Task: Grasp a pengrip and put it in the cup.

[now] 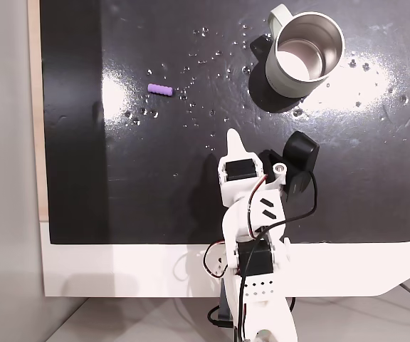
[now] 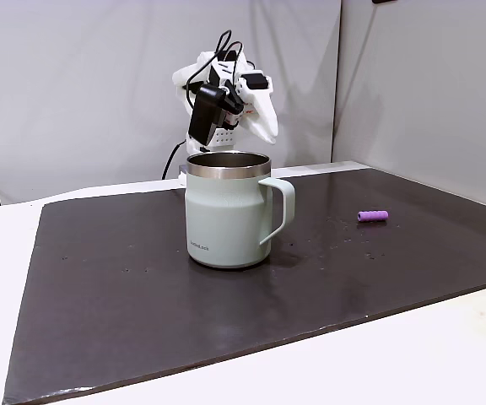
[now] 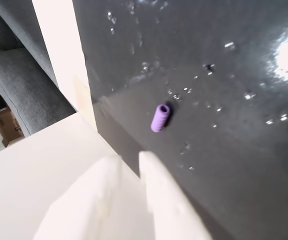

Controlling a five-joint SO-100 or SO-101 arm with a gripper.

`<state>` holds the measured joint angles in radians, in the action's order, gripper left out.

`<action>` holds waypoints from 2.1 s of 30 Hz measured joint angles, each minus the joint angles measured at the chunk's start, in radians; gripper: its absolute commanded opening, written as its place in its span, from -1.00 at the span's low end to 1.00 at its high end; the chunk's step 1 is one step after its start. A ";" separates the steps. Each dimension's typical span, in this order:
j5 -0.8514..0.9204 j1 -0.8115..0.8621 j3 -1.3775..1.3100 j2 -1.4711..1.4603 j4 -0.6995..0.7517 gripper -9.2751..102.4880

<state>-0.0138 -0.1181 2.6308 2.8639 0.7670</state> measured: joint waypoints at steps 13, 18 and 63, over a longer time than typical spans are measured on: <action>-0.107 -0.186 -0.719 -0.729 0.190 -0.83; -0.219 -0.230 -0.946 -0.940 0.324 -0.83; -0.474 -0.330 -1.930 -2.006 0.681 -0.52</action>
<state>-0.4878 -0.4479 0.7010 0.8575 1.4481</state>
